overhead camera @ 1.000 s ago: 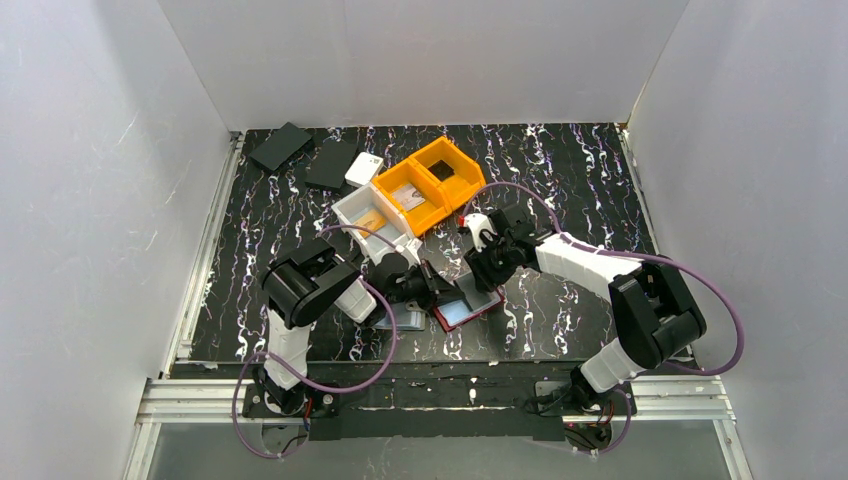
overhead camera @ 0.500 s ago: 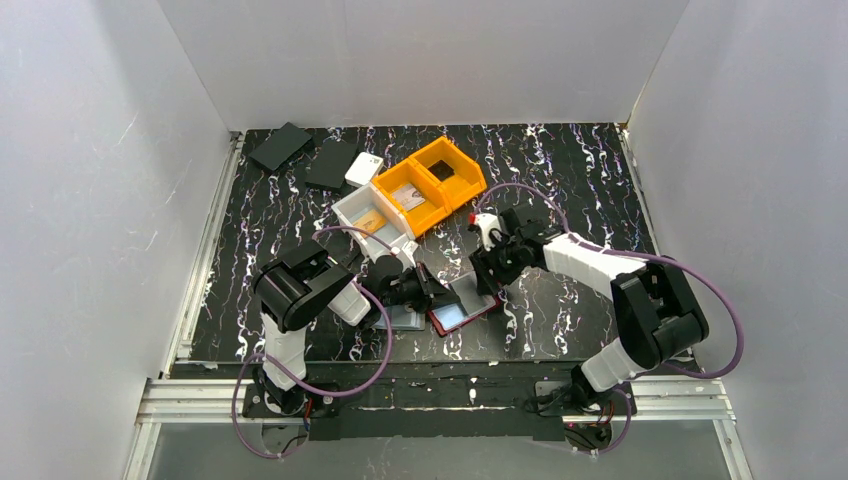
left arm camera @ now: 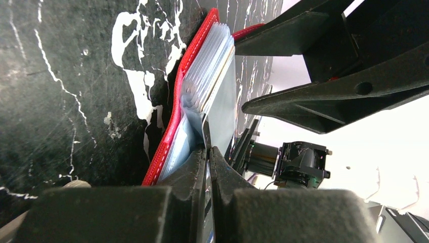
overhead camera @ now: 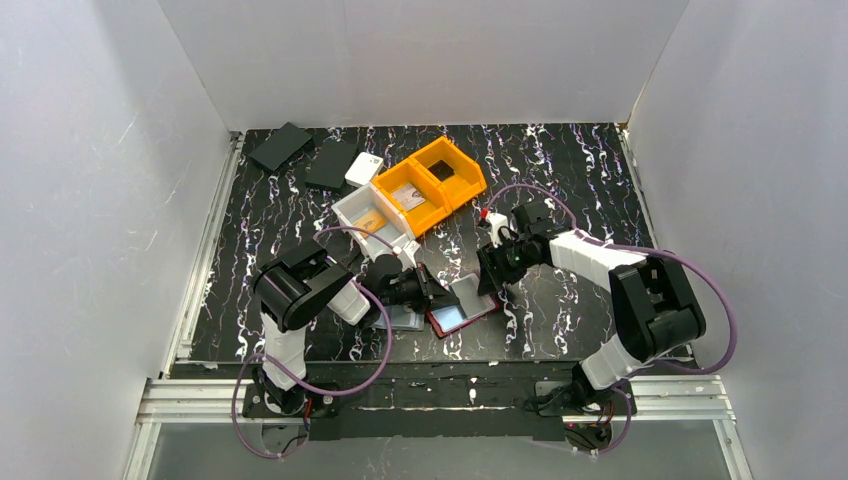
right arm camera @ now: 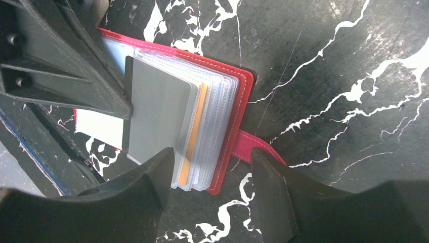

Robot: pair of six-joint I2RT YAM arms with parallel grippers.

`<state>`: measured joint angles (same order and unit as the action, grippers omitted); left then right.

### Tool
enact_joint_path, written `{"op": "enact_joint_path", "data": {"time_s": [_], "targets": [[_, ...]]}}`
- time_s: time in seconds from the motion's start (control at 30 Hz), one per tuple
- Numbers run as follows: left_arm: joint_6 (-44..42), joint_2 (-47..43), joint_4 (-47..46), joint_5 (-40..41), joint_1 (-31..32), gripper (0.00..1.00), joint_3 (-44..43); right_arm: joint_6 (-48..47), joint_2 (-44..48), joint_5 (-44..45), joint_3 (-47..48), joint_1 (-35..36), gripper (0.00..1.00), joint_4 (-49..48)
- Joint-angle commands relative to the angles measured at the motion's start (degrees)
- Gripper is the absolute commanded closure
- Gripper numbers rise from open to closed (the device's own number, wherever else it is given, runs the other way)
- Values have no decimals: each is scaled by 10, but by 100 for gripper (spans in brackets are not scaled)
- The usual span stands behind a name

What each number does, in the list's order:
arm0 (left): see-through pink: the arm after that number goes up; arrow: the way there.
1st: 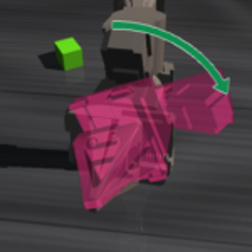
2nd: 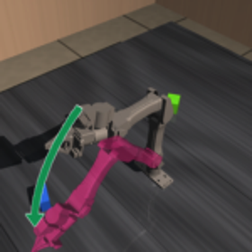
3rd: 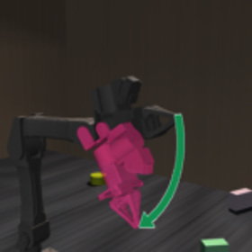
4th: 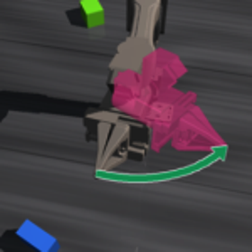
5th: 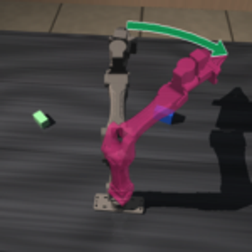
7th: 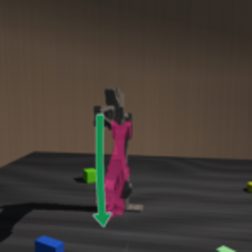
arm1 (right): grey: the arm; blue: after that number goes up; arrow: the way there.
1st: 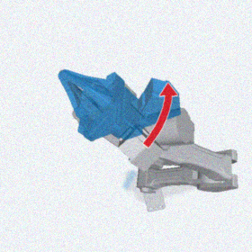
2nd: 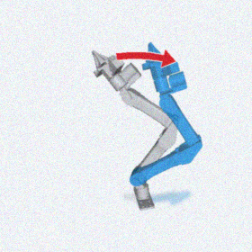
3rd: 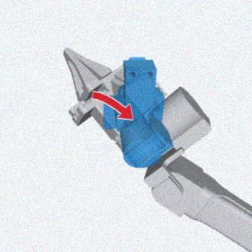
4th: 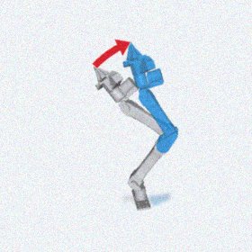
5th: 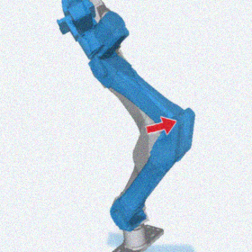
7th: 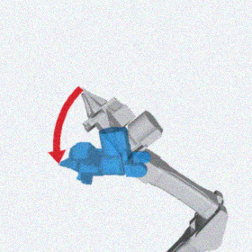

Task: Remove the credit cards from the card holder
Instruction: Remove the credit card from the card holder.

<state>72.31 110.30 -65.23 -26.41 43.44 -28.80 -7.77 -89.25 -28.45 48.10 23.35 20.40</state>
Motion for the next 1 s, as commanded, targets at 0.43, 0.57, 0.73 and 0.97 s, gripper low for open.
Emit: {"op": "enact_joint_path", "data": {"time_s": [0.43,0.57,0.73,0.97], "targets": [[-28,-1,26,-42,-7,100,-6,0,-46,84,24,23,45,6],[-25,1,26,-43,-8,100,-7,0,-25,68,18,22,41,1],[-24,3,26,-45,-8,100,-8,1,3,38,10,18,34,-9],[-23,2,26,-47,-7,100,-11,-1,-22,67,16,20,37,-2]]}}
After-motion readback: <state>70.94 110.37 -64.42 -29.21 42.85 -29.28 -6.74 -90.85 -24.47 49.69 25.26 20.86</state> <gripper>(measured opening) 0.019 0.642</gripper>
